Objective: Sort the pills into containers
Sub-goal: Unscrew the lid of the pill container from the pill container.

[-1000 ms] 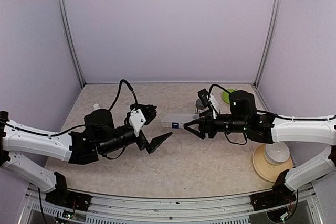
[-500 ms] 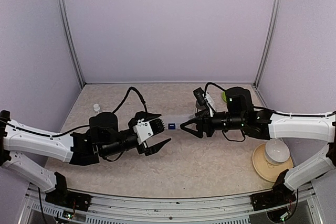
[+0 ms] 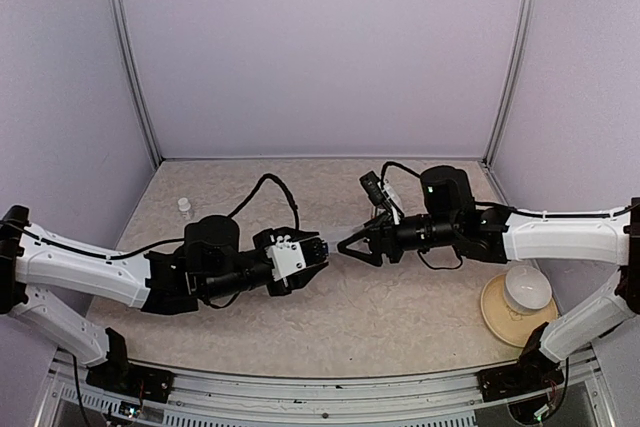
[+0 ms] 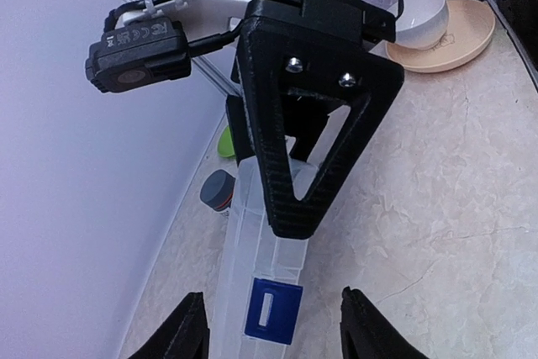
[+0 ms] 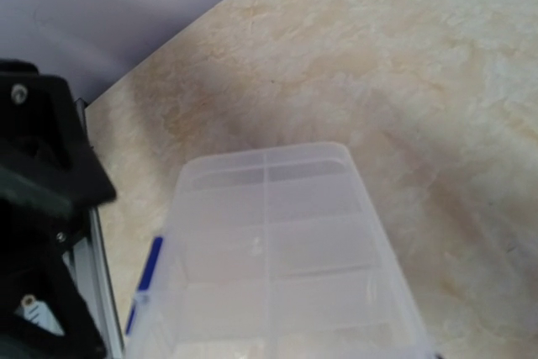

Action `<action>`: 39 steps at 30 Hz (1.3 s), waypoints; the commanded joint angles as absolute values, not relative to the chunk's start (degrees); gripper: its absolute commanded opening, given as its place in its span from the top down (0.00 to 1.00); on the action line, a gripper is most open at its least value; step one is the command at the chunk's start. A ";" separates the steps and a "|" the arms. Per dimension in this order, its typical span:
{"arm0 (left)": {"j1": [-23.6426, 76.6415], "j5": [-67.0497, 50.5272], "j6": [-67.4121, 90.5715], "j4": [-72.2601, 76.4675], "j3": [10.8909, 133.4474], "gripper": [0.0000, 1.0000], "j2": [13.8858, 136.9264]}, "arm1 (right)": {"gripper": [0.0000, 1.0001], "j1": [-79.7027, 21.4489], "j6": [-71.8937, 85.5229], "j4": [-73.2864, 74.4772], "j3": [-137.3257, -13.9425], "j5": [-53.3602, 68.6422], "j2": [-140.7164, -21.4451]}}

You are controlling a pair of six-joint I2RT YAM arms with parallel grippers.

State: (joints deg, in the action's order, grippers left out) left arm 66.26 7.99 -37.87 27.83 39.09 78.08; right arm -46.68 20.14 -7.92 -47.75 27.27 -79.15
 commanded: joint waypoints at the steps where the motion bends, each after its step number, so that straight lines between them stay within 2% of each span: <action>1: 66.59 8.60 -39.20 28.43 40.96 0.50 79.18 | 0.80 -46.17 21.33 -8.18 -49.50 29.34 -79.79; 13: 66.69 10.98 -39.90 27.52 40.62 0.52 79.37 | 0.80 -46.18 21.45 -8.49 -49.39 31.09 -80.10; 24: 66.59 13.97 -40.30 27.42 40.69 0.59 78.22 | 0.79 -46.20 21.27 -8.63 -48.89 31.82 -80.24; 39: 66.61 11.61 -38.86 26.00 40.87 0.59 76.10 | 0.80 -46.23 20.65 -8.57 -48.26 32.06 -80.66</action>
State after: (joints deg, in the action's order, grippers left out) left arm 66.63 12.01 -39.44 26.83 39.55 76.14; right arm -46.57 20.93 -7.97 -47.90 30.98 -80.36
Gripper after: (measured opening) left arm 0.409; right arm 0.670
